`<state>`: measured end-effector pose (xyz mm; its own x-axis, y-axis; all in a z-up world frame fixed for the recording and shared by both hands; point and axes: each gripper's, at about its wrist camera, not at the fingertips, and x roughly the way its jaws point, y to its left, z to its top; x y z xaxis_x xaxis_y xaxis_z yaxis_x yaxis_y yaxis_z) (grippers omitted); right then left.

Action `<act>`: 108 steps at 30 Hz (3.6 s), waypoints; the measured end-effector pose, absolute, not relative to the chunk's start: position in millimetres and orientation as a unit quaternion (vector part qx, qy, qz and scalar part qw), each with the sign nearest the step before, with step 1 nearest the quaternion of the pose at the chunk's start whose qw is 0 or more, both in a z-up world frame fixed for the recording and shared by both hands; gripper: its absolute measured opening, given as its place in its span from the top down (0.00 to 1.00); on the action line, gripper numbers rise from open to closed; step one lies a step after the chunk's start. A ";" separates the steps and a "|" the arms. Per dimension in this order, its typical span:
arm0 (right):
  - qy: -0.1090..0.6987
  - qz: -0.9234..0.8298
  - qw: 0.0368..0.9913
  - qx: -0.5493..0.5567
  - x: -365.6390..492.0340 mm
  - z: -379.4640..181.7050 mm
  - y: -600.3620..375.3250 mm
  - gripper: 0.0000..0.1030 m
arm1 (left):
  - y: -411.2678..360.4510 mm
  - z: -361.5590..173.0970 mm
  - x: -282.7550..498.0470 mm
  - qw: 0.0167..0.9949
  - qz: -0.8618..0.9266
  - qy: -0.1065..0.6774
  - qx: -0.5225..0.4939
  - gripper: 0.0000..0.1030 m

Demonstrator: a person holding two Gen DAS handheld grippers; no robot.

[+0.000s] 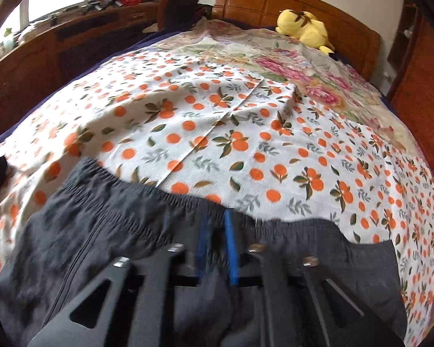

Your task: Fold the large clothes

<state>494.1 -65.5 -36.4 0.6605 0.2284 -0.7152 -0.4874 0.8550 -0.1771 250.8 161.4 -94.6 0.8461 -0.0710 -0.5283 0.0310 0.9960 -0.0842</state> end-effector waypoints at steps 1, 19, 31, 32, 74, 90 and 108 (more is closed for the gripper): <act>0.357 0.207 0.891 -0.189 482.0 -37.2 -70.7 0.70 | 158.2 -93.8 250.9 0.960 -0.029 0.275 -0.035 0.25; 0.342 0.155 0.916 -0.141 305.0 -34.1 -260.1 0.49 | 72.4 -90.0 253.2 0.955 -0.114 0.274 -0.003 0.25; 0.344 0.127 0.924 -0.107 288.6 -74.4 -300.0 0.48 | 8.2 -111.2 253.2 0.940 -0.153 0.303 0.034 0.25; 0.351 0.128 0.921 -0.109 289.0 -79.2 -303.3 0.48 | 5.4 -114.2 254.3 0.937 -0.157 0.309 0.033 0.25; 0.405 0.071 0.911 0.025 317.9 -92.9 -394.8 0.34 | -21.7 -137.6 264.4 0.927 -0.151 0.338 0.063 0.25; 0.282 0.146 0.946 0.066 282.4 -55.1 -400.5 0.88 | -18.2 -134.6 259.8 0.931 -0.151 0.327 0.059 0.25; 0.259 0.172 0.949 0.048 285.0 -34.9 -365.5 0.90 | 5.2 -115.6 248.6 0.942 -0.142 0.303 0.041 0.25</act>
<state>285.0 -365.5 -34.9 0.8068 0.3515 -0.4749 -0.3019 0.9362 0.1800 248.6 5.2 -115.6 0.7768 -0.2424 -0.5813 0.2916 0.9565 -0.0093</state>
